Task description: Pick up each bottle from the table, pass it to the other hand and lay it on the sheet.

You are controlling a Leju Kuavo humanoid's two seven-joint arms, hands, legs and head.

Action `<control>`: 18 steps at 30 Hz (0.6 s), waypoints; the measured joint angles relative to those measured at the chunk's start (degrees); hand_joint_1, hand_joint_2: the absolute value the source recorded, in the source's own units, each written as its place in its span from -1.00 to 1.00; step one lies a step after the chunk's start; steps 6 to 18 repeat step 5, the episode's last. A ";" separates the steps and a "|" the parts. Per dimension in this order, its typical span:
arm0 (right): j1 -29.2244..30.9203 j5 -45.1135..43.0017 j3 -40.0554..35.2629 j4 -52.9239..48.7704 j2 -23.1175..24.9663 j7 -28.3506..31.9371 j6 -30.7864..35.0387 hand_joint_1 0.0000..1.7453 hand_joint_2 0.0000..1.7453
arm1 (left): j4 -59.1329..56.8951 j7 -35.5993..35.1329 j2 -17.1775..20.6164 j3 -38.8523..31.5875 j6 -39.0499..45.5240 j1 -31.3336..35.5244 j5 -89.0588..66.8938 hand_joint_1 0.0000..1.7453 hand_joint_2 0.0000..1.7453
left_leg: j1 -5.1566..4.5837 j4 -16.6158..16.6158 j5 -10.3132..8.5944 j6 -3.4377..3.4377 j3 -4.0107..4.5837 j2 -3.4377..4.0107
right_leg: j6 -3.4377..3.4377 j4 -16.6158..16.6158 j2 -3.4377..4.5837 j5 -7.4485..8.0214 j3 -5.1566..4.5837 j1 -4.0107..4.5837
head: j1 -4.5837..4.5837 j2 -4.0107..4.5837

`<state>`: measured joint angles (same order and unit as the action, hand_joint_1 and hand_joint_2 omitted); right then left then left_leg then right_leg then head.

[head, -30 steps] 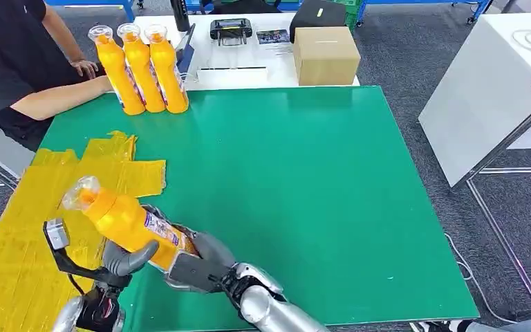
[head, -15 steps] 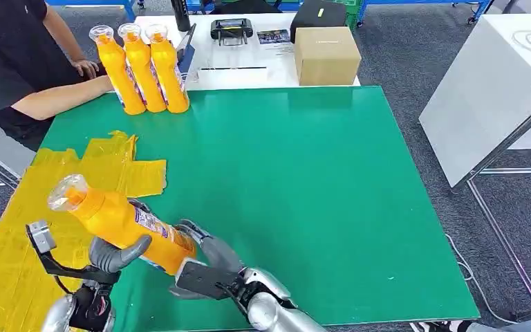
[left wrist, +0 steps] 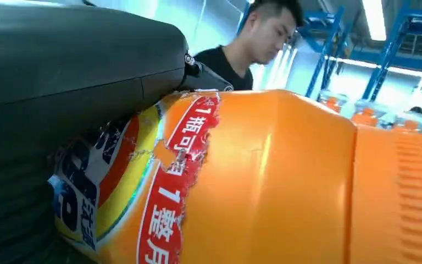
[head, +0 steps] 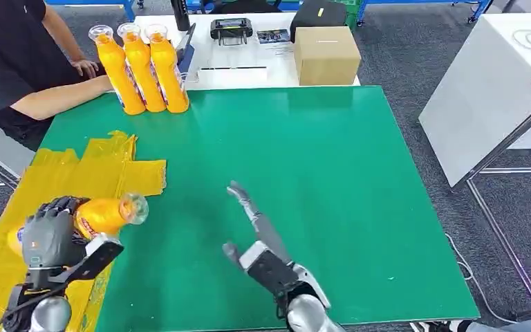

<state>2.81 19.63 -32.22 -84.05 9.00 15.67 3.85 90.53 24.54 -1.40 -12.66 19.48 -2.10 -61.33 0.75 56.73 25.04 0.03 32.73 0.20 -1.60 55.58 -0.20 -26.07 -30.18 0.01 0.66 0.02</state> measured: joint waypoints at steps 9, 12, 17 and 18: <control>-1.40 -1.38 1.33 -3.45 -0.68 1.05 -0.04 -1.00 -1.00 | -0.35 -4.13 1.07 0.89 2.29 -1.08 -10.59 1.00 1.00 | -0.02 0.00 -0.01 -0.01 -0.02 0.01 | 0.00 0.00 0.00 0.02 0.01 -0.02 | 0.00 0.00; -1.40 -1.38 1.33 -3.45 -0.68 1.05 -0.04 -1.00 -1.00 | -0.35 -4.13 1.07 0.89 2.29 -1.08 -10.59 1.00 1.00 | -0.02 0.00 -0.01 -0.01 -0.02 0.01 | 0.00 0.00 0.00 0.02 0.01 -0.02 | 0.00 0.00; -1.40 -1.38 1.33 -3.45 -0.68 1.05 -0.04 -1.00 -1.00 | -0.35 -4.13 1.07 0.89 2.29 -1.08 -10.59 1.00 1.00 | -0.02 0.00 -0.01 -0.01 -0.02 0.01 | 0.00 0.00 0.00 0.02 0.01 -0.02 | 0.00 0.00; -1.40 -1.38 1.33 -3.45 -0.68 1.05 -0.04 -1.00 -1.00 | -0.35 -4.13 1.07 0.89 2.29 -1.08 -10.59 1.00 1.00 | -0.02 0.00 -0.01 -0.01 -0.02 0.01 | 0.00 0.00 0.00 0.02 0.01 -0.02 | 0.00 0.00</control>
